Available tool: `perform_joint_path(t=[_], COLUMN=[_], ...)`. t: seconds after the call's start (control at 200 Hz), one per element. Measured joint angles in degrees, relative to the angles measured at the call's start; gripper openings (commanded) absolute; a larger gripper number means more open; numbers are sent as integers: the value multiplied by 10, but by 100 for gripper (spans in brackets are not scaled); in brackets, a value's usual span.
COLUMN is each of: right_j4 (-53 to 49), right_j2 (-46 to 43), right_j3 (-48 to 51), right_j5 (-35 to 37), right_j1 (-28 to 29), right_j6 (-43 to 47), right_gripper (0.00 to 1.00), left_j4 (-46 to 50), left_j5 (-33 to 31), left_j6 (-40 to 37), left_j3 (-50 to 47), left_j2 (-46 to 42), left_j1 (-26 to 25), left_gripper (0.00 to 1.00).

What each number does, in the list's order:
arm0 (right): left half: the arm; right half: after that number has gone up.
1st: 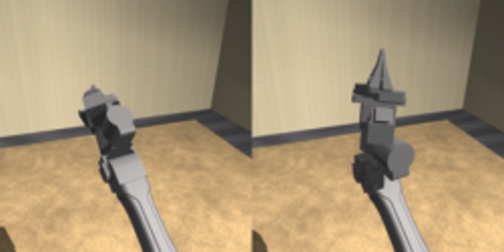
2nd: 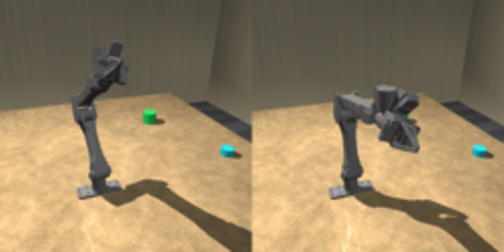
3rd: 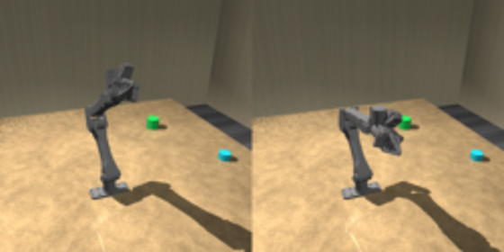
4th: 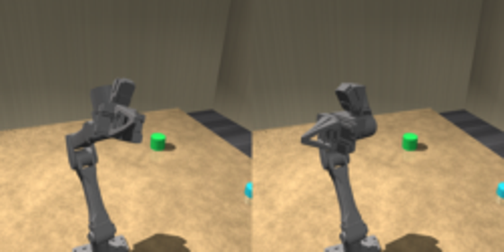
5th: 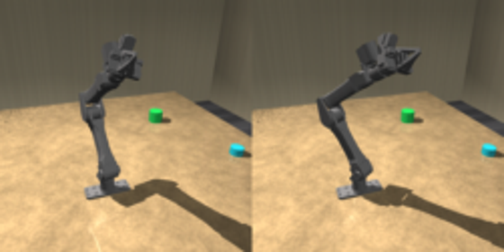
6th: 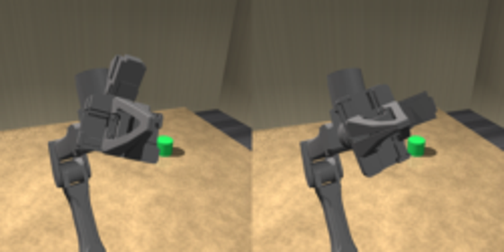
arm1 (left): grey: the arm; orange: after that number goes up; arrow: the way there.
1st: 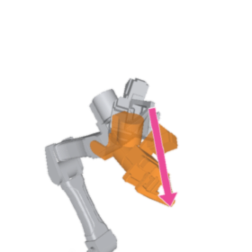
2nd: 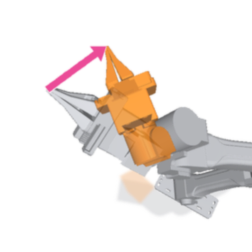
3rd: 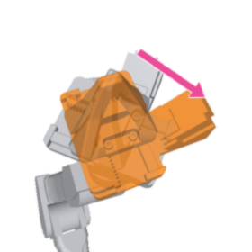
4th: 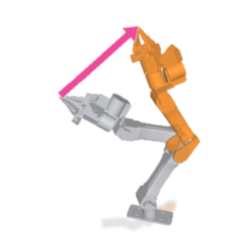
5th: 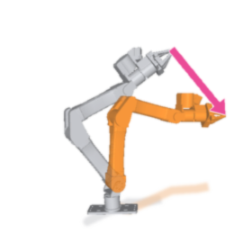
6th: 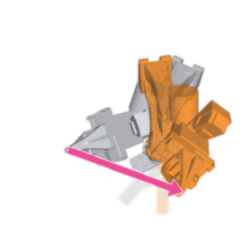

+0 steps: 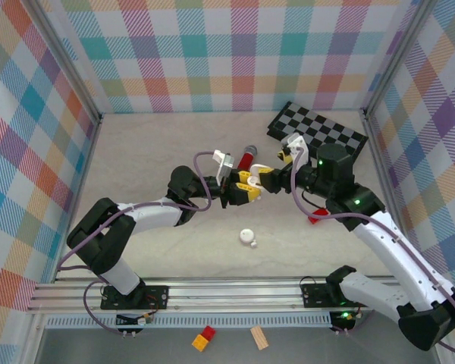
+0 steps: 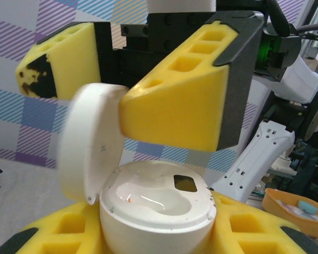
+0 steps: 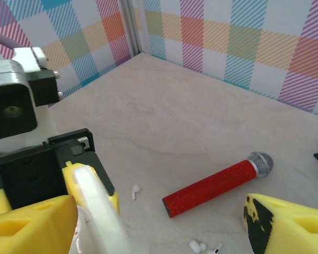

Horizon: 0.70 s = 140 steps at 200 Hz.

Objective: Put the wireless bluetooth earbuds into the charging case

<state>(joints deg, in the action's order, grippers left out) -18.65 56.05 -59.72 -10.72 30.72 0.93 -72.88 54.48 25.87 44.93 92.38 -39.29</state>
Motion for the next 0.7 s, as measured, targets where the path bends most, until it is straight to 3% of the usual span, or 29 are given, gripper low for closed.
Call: perform_joint_path(t=[0.39,0.7], right_j4=[3,32], right_j2=[-24,-77], right_j3=[-8,12], right_j5=[-76,-78], right_j1=[0,-17], right_j6=[-9,-49], right_gripper=[84,84], left_j4=[-6,-9], left_j5=[-3,-30], left_j6=[-11,-32], left_j3=[0,-18], left_j2=[0,0], left_j1=[6,24], left_gripper=[31,31])
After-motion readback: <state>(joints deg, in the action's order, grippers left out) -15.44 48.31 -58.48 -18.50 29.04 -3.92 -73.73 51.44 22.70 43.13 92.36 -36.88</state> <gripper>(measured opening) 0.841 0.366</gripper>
